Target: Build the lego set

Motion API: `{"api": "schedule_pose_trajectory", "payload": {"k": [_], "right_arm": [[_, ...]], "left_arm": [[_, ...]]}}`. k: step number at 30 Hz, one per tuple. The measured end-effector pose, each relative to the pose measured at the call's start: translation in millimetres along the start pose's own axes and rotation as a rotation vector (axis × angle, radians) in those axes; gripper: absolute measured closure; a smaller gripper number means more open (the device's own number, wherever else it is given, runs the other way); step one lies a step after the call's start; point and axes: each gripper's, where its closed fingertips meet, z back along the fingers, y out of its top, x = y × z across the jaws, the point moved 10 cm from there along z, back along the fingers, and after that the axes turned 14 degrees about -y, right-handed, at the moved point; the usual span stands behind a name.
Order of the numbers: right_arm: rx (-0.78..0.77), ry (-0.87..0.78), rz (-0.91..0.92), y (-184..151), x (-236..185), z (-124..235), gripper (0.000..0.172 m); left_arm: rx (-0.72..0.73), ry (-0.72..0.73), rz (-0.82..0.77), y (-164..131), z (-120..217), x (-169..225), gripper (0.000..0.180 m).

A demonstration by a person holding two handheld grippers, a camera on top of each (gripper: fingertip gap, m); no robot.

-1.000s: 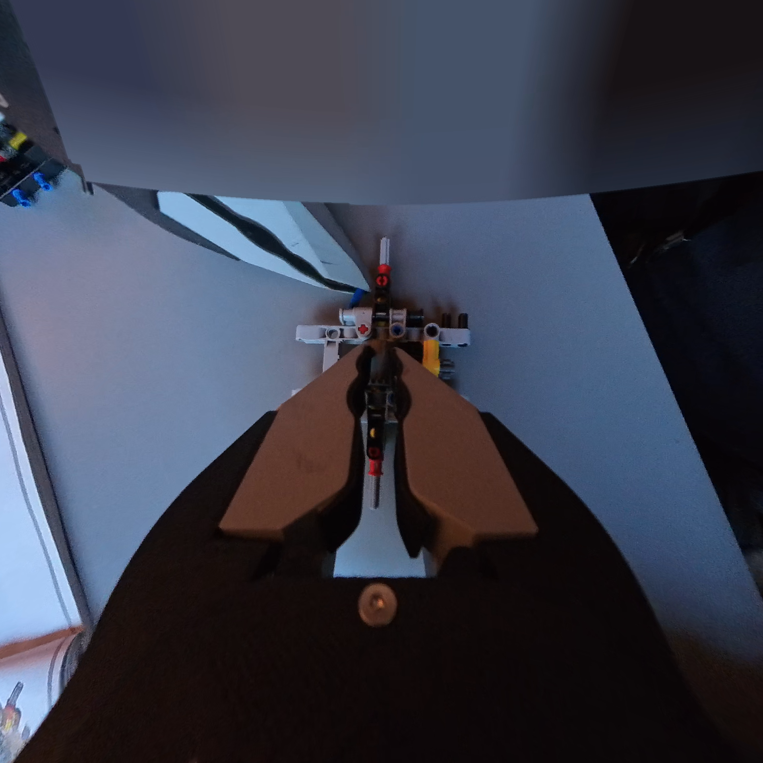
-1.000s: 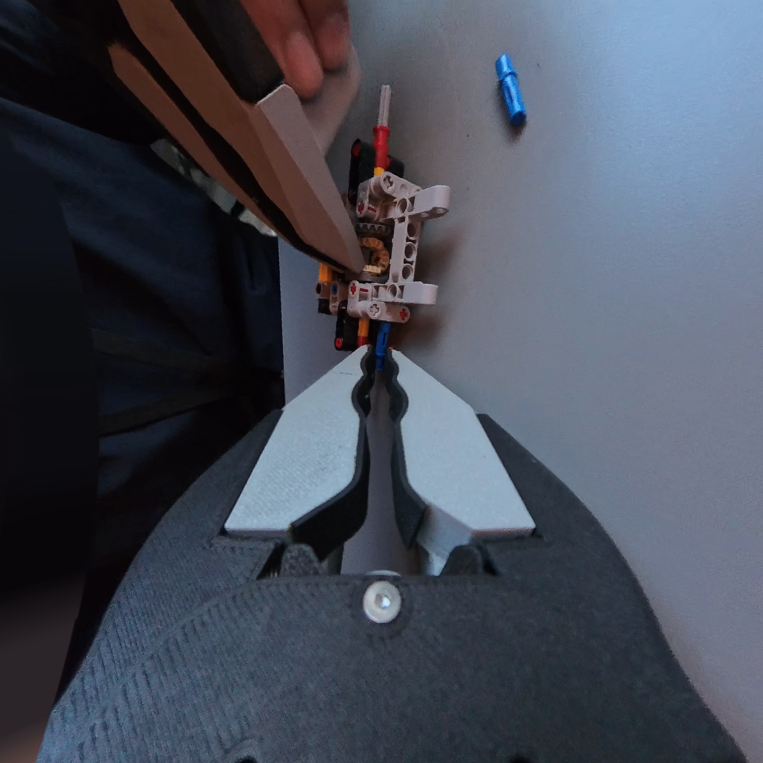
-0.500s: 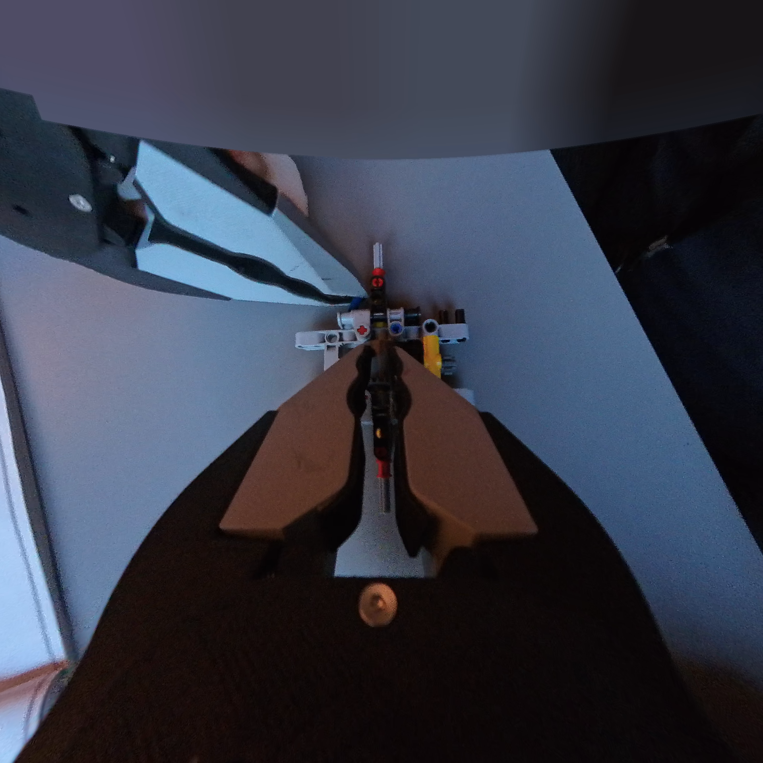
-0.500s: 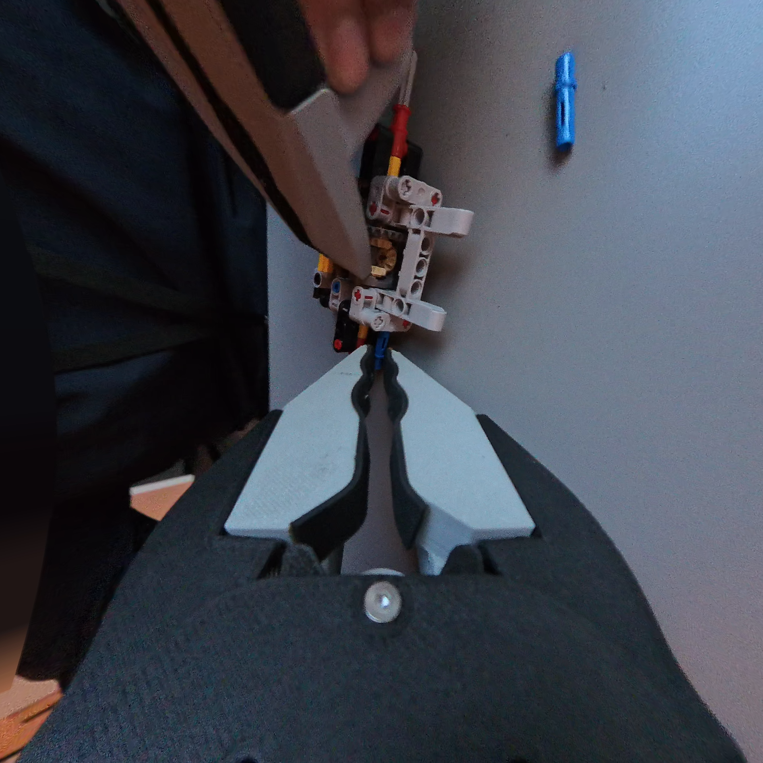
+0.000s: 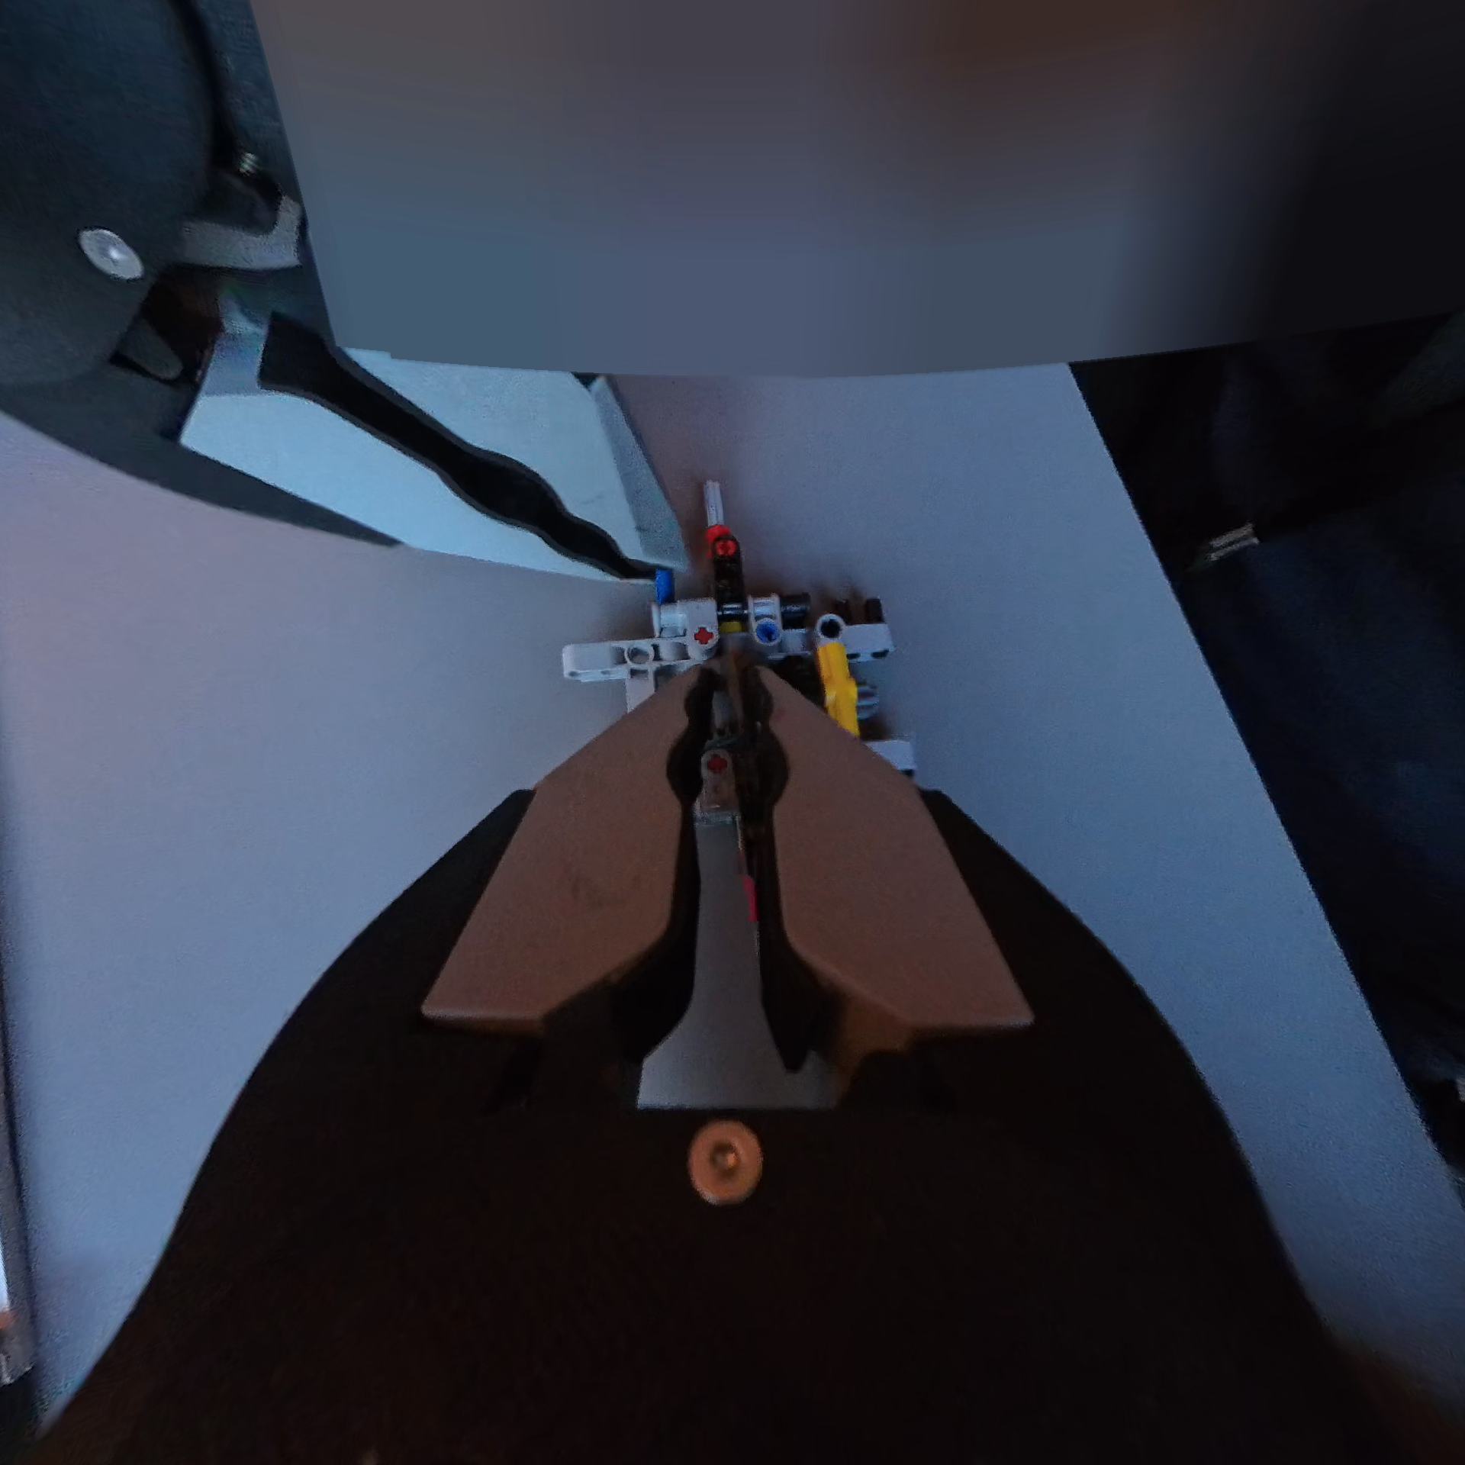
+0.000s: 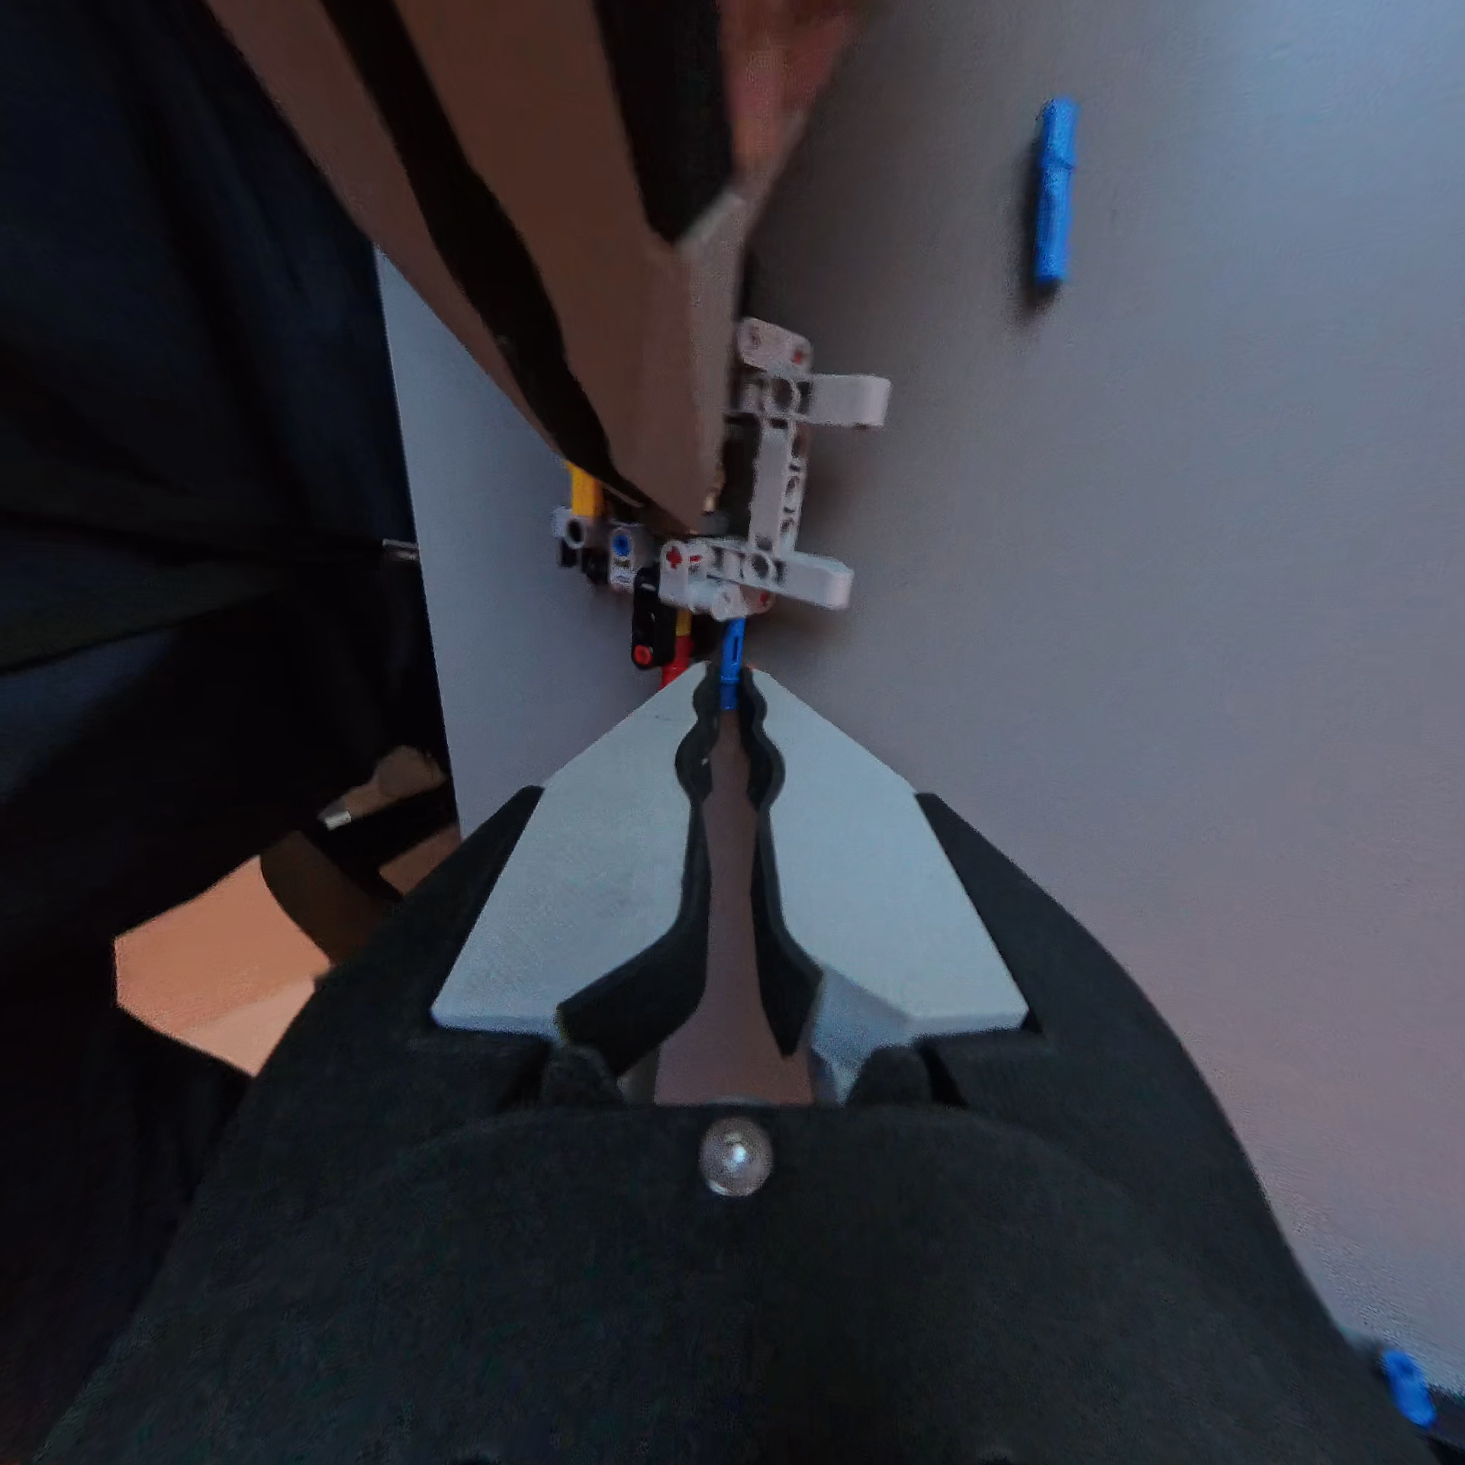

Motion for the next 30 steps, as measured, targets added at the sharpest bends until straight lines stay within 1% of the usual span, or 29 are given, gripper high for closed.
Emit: {"api": "schedule_pose_trajectory", "payload": {"k": [2,3,4,6,9,11,13,16,19,24,30], "right_arm": [[0.057,-0.026,-0.090,-15.0,5.2,2.6,0.171],[0.081,-0.021,-0.123,-23.4,5.0,4.6,0.171],[0.112,-0.031,-0.147,-30.9,3.6,7.2,0.171],[0.206,-0.035,-0.188,-40.7,-3.7,15.7,0.171],[0.394,-0.034,-0.199,-44.0,-22.7,31.9,0.171],[0.465,-0.076,-0.170,-42.4,-37.9,37.3,0.171],[0.474,-0.149,-0.143,-39.7,-51.6,37.4,0.171],[0.464,-0.274,-0.115,-34.3,-67.2,35.2,0.171],[0.474,-0.369,-0.095,-30.4,-77.4,34.3,0.171],[0.464,-0.432,-0.070,-30.5,-87.2,29.6,0.170],[0.448,-0.453,-0.054,-30.1,-87.6,26.4,0.170]], "left_arm": [[0.010,0.010,-0.002,0.9,-1.5,2.2,0.174],[0.003,0.018,-0.005,1.1,-1.0,3.3,0.171],[-0.007,0.033,-0.006,1.4,0.1,3.9,0.163],[-0.003,0.052,-0.013,4.3,2.0,5.9,0.160],[0.055,0.105,-0.019,15.8,4.2,8.5,0.161],[0.081,0.153,0.000,23.5,4.9,9.7,0.163],[0.122,0.150,0.053,30.0,4.6,10.6,0.167],[0.200,0.086,0.080,36.5,2.3,14.1,0.171],[0.200,0.053,0.094,37.9,-1.5,16.0,0.171],[0.217,0.029,0.092,37.3,-3.0,18.3,0.176],[0.228,0.018,0.105,34.8,-4.8,16.7,0.178]]}}
